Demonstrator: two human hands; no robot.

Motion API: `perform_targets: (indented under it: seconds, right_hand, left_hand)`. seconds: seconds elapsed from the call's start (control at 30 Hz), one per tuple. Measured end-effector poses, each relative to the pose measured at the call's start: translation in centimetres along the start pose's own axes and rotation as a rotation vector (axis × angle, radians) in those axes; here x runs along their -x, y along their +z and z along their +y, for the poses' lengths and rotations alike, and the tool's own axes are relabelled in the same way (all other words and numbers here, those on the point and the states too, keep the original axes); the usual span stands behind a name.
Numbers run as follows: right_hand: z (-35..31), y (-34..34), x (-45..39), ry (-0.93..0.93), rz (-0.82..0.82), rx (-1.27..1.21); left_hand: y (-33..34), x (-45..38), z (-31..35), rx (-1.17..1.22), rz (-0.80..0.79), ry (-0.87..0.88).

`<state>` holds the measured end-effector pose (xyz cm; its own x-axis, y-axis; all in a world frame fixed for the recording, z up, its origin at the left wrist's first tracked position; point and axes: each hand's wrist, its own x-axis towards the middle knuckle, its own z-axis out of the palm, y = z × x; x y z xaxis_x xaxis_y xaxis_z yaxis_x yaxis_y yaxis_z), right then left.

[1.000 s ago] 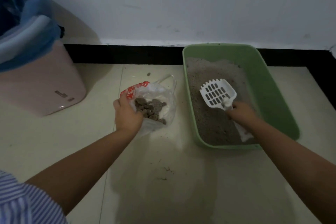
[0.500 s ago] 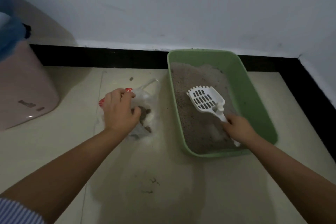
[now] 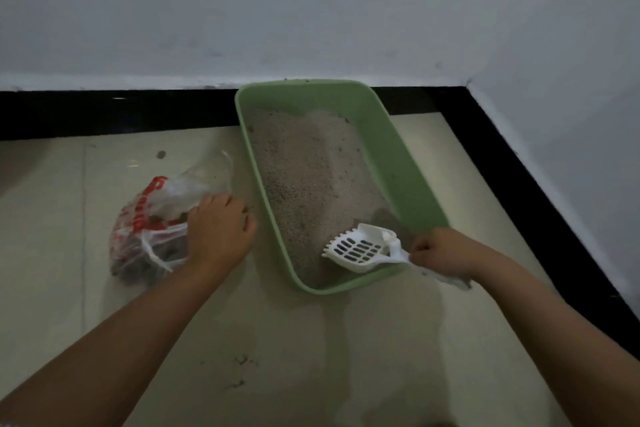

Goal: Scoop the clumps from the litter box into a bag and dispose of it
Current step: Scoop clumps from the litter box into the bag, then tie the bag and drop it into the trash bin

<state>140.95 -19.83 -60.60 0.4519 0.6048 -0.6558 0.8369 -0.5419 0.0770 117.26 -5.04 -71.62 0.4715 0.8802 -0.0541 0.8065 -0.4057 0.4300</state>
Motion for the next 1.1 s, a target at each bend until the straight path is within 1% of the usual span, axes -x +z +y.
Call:
perform_targets:
  seconds: [0.07,0.17,0.23,0.3,0.37,0.47,0.57,0.6,0.67,0.73,0.77,0.87,0.97,1.03,1.1]
  right_hand:
    - [-0.7,0.1,-0.2,0.007,-0.035,0.115]
    - [-2.3,-0.2,-1.5,0.044,-0.043,0.213]
    - [-3.7,-0.8,-2.2,0.067,-0.002,0.22]
    - [-6.1,-1.8,-2.8,0.051,0.068,0.202]
    - [-9.2,-2.5,-3.7,-0.065,0.16,0.161]
    - [-15.0,-3.1,-5.5,-0.377,0.251,0.092]
    - [-21.4,-3.0,-8.0,-0.612,0.392,-0.012]
    - [-23.6,-2.9,-9.1,-0.671,0.415,-0.048]
    - [-28.0,-2.4,-11.9,-0.742,0.406,-0.081]
    - [-32.0,-1.8,-14.7,-0.766,0.399,-0.054]
    - [-33.7,-1.5,-16.0,-0.766,0.404,-0.027]
    - [-37.1,-0.6,-19.1,-0.745,0.433,0.04]
    - [-37.9,0.3,-20.9,-0.732,0.432,0.235]
    - [-37.7,1.0,-21.6,-0.749,0.416,0.239]
    - [-37.5,1.7,-22.1,-0.732,0.451,0.198]
  left_hand:
    - [-0.3,0.0,0.0,0.001,-0.041,-0.054]
    - [-0.4,-0.1,-0.4,0.008,-0.003,-0.067]
    - [-1.0,-0.2,-0.8,0.009,0.023,-0.085]
    - [-1.7,0.0,-1.6,-0.007,0.061,-0.105]
    - [-2.7,0.6,-2.6,-0.011,0.083,-0.121]
    - [-3.8,1.9,-5.2,-0.063,0.092,-0.194]
    - [-4.4,3.0,-7.9,-0.123,0.087,-0.299]
    - [-4.7,3.3,-8.5,-0.124,0.093,-0.314]
    - [-5.4,3.9,-9.6,-0.117,0.096,-0.339]
    - [-5.9,4.5,-10.2,-0.126,0.003,-0.387]
    - [-5.8,4.7,-10.5,-0.121,-0.015,-0.411]
    - [-5.6,5.5,-11.1,-0.054,0.014,-0.512]
    - [-5.7,6.5,-11.3,0.051,0.041,-0.627]
    - [-5.8,7.0,-11.6,0.105,0.049,-0.668]
    - [-5.7,7.3,-11.8,0.143,0.053,-0.694]
